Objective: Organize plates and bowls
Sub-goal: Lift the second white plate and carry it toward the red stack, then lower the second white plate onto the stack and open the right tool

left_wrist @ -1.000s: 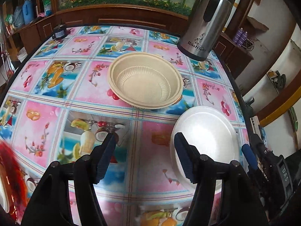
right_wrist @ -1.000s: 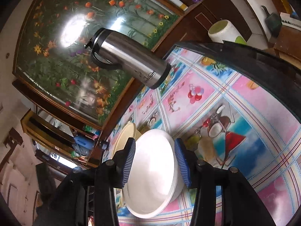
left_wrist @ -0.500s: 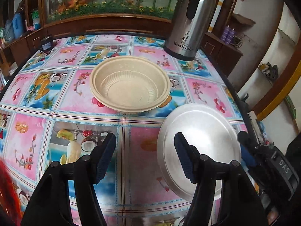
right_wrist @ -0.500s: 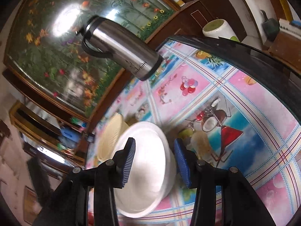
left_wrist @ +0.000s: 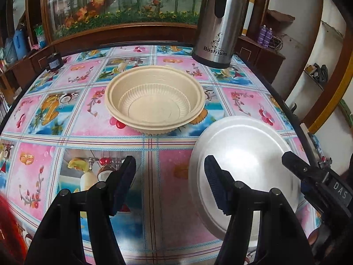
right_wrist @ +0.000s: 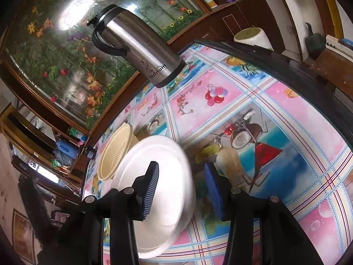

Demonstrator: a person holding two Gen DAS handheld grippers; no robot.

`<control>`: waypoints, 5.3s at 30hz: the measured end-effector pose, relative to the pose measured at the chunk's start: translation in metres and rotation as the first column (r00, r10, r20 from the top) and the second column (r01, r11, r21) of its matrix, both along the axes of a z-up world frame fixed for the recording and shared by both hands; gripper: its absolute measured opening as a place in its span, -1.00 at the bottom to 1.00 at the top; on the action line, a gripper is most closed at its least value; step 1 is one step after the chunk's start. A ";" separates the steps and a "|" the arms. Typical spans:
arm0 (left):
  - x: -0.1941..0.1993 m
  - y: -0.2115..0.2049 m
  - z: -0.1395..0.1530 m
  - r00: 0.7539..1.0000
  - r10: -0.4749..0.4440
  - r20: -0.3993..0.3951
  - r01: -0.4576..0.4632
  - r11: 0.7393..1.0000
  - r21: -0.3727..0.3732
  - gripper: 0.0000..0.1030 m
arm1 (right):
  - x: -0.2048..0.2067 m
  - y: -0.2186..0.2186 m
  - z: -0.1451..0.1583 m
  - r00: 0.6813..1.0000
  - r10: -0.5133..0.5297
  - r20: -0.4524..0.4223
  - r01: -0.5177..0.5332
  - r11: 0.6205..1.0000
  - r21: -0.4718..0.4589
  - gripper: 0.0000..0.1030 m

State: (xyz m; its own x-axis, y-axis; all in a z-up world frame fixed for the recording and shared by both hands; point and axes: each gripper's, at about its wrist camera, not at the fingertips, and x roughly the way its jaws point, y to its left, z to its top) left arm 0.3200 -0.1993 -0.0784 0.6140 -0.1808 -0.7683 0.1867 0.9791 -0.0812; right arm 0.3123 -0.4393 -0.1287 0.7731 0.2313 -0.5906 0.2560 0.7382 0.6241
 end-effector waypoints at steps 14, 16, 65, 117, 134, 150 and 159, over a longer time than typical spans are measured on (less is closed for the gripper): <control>0.000 0.001 -0.003 1.000 -0.021 -0.003 0.021 0.999 -0.030 -0.11 | 0.007 0.006 -0.008 0.998 0.008 -0.059 -0.012 0.998 -0.064 -0.61; -0.001 0.000 -0.003 0.999 -0.033 0.003 0.033 0.999 -0.031 -0.21 | 0.006 0.007 -0.007 0.998 0.009 -0.055 -0.013 0.997 -0.071 -0.66; -0.072 0.049 0.012 0.996 -0.087 -0.015 0.086 0.996 -0.018 -0.83 | -0.059 0.068 -0.016 0.999 -0.035 -0.022 0.034 0.999 -0.030 -0.85; -0.224 0.383 0.079 0.885 0.441 0.151 -0.443 0.896 -0.018 -0.82 | -0.124 0.447 0.084 0.776 0.630 0.043 -0.603 0.760 -0.242 -0.81; -0.182 0.378 0.028 0.910 0.415 0.011 -0.415 0.909 0.044 -0.74 | -0.096 0.450 0.038 0.825 0.563 -0.047 -0.547 0.774 -0.317 -0.81; -0.183 0.371 0.033 0.899 0.430 0.082 -0.438 0.878 0.195 -0.65 | -0.105 0.464 0.037 0.818 0.575 -0.023 -0.523 0.726 -0.446 -0.72; -0.200 0.371 0.061 0.868 0.436 0.237 -0.490 0.827 0.274 0.08 | -0.116 0.457 0.054 0.820 0.571 0.041 -0.471 0.715 -0.517 -0.48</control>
